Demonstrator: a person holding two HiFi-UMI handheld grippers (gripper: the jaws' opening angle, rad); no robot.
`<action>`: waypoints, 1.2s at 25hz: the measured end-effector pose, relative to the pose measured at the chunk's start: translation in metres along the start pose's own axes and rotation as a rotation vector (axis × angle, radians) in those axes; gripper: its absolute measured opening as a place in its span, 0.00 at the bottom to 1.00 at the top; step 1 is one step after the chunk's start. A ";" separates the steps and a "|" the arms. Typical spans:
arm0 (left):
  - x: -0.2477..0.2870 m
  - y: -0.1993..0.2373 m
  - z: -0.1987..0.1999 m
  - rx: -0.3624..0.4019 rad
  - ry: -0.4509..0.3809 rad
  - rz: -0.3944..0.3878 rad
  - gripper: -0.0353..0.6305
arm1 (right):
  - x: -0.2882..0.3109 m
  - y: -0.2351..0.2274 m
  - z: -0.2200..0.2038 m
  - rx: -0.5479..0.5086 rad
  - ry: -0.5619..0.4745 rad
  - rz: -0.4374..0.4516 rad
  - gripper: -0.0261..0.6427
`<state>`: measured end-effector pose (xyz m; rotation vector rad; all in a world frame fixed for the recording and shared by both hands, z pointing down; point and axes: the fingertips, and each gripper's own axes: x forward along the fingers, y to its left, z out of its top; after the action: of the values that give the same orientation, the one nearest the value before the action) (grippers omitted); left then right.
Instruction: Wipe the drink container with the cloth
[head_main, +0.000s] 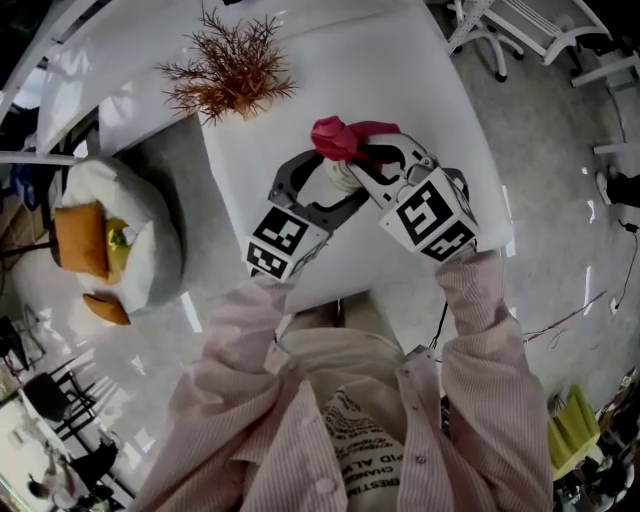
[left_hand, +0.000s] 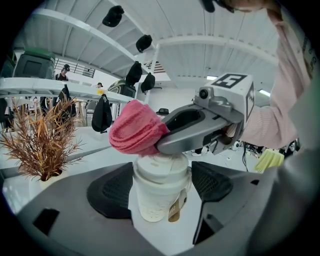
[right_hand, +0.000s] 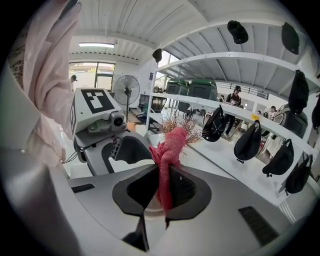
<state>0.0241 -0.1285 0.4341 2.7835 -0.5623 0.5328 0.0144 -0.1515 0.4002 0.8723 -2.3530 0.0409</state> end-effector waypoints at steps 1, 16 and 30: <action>0.000 0.000 0.000 0.000 -0.001 0.001 0.59 | 0.000 0.000 0.000 0.000 0.003 0.000 0.10; 0.000 0.000 -0.002 0.002 0.003 -0.008 0.59 | -0.008 0.013 -0.003 0.023 0.081 0.012 0.10; 0.000 0.000 -0.002 -0.007 -0.005 -0.012 0.59 | -0.020 0.031 -0.009 0.065 0.115 0.026 0.10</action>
<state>0.0236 -0.1276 0.4360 2.7804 -0.5468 0.5208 0.0121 -0.1140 0.4018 0.8469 -2.2665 0.1745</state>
